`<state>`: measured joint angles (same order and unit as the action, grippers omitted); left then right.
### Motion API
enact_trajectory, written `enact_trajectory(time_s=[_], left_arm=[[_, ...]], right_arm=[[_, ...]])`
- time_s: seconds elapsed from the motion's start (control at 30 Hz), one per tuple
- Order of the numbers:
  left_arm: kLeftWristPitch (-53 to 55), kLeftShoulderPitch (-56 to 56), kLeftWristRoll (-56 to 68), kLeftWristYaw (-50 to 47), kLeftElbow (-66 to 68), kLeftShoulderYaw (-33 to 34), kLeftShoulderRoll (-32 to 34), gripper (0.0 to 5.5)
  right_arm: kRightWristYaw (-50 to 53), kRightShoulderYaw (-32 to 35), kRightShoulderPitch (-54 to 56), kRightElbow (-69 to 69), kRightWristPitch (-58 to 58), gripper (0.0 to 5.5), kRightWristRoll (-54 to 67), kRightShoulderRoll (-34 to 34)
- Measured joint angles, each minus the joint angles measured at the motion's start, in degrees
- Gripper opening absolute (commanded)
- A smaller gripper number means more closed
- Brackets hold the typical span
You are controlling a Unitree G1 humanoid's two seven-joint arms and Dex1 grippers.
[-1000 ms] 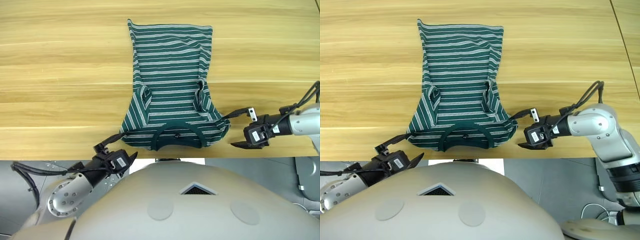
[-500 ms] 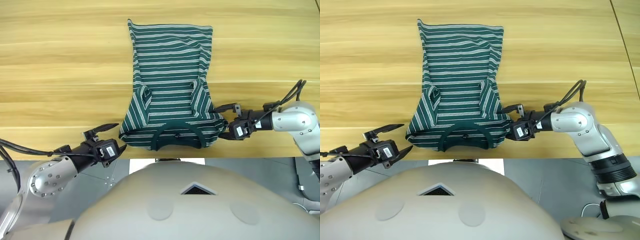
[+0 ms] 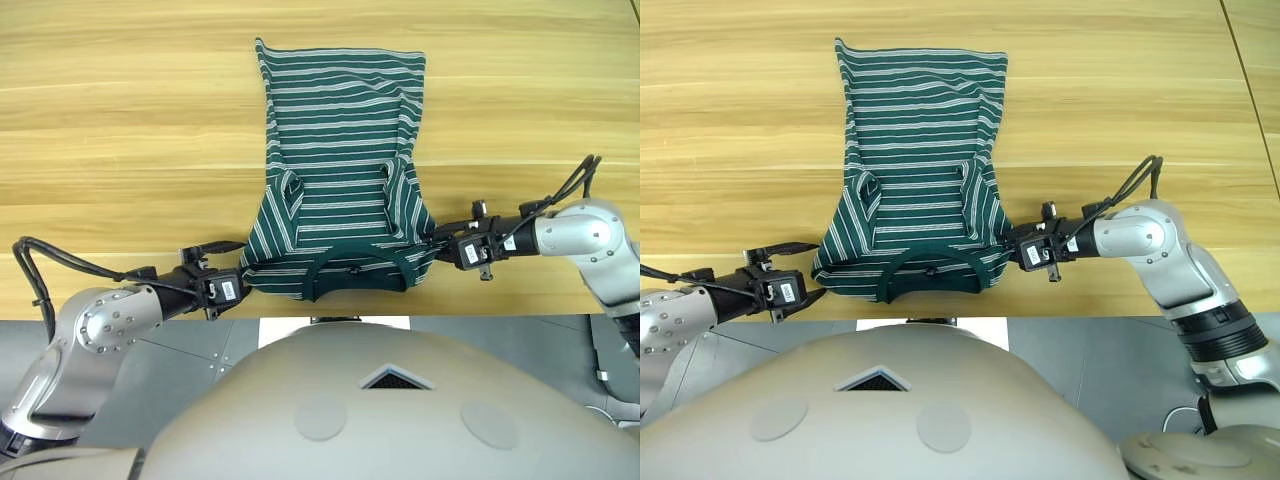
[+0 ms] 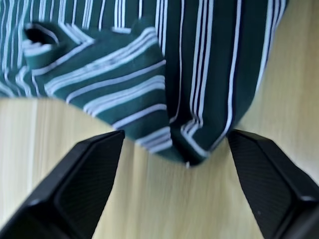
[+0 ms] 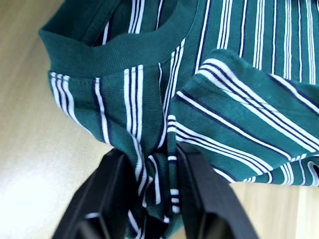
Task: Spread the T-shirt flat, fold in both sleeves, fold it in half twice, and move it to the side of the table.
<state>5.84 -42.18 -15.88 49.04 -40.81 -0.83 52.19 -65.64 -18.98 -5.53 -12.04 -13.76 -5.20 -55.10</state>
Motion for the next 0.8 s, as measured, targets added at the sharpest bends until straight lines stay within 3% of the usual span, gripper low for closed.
enact_trajectory(time_s=[0.2, 0.8], left_arm=[[-1.44, 4.04, -0.41, 0.59, 1.35, -4.45, 0.27, 3.71], [-2.64, 10.03, 11.89, 5.02, 11.95, -5.53, 0.34, 0.67]], right_arm=[[0.35, -0.34, 0.58, -0.71, 1.17, 0.2, -1.66, 0.29], [0.91, -0.51, 0.55, -2.29, 3.46, 0.17, -1.82, 0.53]])
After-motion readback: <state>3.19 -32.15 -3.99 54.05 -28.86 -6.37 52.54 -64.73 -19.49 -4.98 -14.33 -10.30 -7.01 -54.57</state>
